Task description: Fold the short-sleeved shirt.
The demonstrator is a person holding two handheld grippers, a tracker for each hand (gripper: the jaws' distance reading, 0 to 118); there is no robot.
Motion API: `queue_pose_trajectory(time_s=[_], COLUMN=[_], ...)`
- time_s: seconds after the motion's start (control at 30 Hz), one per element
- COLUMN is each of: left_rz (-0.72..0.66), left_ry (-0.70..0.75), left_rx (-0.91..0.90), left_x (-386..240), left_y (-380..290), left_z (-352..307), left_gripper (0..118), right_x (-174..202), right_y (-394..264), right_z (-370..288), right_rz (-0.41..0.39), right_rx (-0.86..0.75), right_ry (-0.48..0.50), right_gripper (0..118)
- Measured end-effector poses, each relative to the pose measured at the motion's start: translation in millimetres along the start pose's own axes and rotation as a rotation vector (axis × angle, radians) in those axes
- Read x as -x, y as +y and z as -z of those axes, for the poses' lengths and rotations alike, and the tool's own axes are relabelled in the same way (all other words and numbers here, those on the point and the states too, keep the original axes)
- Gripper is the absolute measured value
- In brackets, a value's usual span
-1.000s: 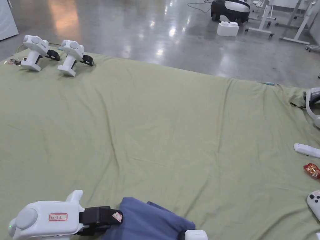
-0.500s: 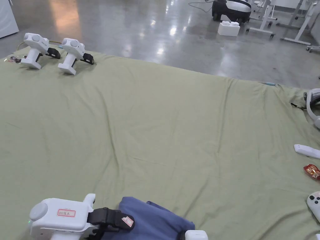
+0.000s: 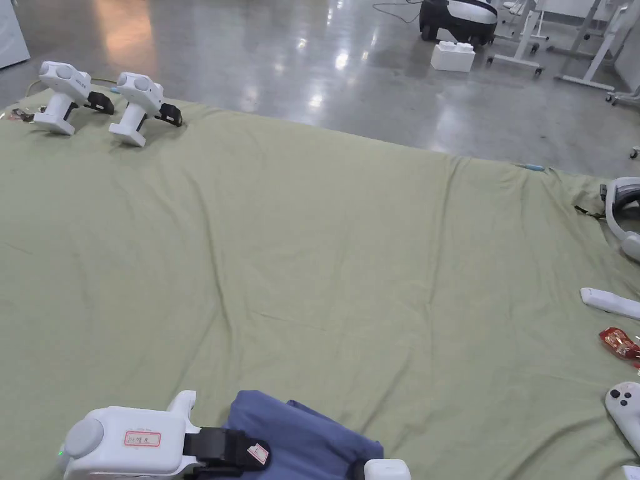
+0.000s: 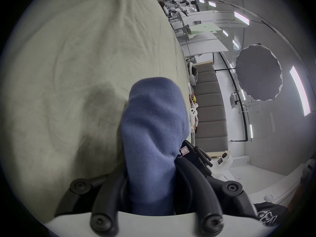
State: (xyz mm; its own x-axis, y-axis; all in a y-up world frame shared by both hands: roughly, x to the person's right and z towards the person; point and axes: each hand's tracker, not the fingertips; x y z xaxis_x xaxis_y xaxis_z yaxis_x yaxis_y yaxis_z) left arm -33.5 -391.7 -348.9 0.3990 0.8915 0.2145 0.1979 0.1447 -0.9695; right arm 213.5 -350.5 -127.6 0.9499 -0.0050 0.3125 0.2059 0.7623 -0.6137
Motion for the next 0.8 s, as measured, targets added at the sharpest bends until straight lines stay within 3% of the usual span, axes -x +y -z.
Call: queue_pose_trajectory(time_s=[0.27,0.47,0.8], left_rz=[0.076,0.116,0.068], left_ry=[-0.001,0.143,0.431], left_rx=[-0.05,-0.127,-0.24], left_x=[-32.0,-48.3,-50.6], left_y=[24.2,56.2,108.7], left_z=[-51.0,-131.9,-263.7], left_gripper=[26,25,25], right_x=[-24.6,-57.5,-77.3], right_y=[52.1,115.8,161.7], right_z=[-20.1,-33.9,-46.7], right_rz=[0.043,0.1,0.079], right_rx=[-0.151,-0.274,-0.385], right_ry=[-0.023,-0.083,-0.149], right_gripper=[6,6,6])
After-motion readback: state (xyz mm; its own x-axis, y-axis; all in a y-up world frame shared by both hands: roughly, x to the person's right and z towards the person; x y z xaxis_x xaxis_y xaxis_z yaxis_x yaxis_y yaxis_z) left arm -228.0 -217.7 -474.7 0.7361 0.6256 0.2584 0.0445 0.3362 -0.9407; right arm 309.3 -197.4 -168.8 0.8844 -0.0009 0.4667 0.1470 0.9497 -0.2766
